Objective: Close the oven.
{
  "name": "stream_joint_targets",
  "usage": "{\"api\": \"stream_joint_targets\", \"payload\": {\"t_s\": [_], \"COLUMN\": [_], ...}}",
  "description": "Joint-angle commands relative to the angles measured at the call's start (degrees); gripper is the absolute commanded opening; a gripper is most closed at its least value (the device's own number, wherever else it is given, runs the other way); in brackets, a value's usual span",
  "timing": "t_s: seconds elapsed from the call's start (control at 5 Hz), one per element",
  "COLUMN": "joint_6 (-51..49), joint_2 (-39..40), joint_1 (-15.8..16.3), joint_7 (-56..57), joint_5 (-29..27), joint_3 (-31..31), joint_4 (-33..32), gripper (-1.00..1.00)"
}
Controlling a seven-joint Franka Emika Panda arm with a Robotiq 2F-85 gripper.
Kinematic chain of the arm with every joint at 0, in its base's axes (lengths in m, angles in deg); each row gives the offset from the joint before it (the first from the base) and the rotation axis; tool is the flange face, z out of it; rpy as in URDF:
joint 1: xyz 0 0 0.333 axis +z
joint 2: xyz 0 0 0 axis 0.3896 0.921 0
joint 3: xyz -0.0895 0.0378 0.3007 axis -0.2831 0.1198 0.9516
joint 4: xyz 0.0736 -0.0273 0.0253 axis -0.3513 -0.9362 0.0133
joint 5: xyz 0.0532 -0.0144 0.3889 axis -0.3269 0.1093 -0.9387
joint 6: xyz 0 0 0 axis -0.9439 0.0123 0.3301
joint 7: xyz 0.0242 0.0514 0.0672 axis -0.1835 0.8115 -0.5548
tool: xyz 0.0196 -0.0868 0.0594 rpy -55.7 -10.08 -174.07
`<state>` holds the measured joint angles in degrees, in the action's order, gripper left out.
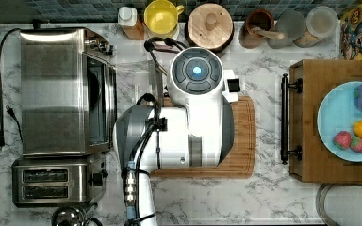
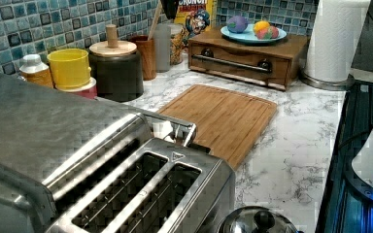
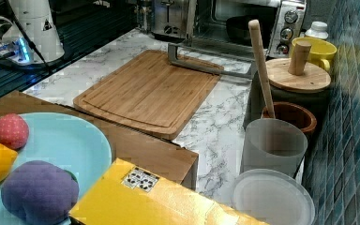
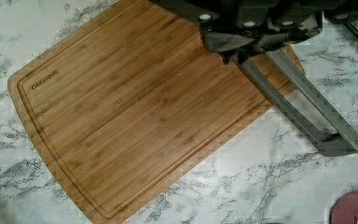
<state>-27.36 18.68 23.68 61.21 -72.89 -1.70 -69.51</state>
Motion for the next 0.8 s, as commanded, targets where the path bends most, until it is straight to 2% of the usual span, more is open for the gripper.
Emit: {"api": "stream_joint_targets", "payload": {"t_s": [0.2,0.4,0.6,0.8], "joint_6": [7.9,12.0,12.8,19.6], "joint_2": [-1.6,-2.0,1.5,0.9], "joint_1": [-0.1,-2.7,-6.6,-7.5], "joint_7": [3.0,19.6,33.9,47.0], "joint_5": [-1.2,-9.1,-18.0,-27.3], "joint_3": [-0.1,-2.1,-4.6,-6.7], "joint_4": [-6.6,-12.0,-14.7,-19.9], "gripper": [-1.0,-1.0,-1.0,-1.0]}}
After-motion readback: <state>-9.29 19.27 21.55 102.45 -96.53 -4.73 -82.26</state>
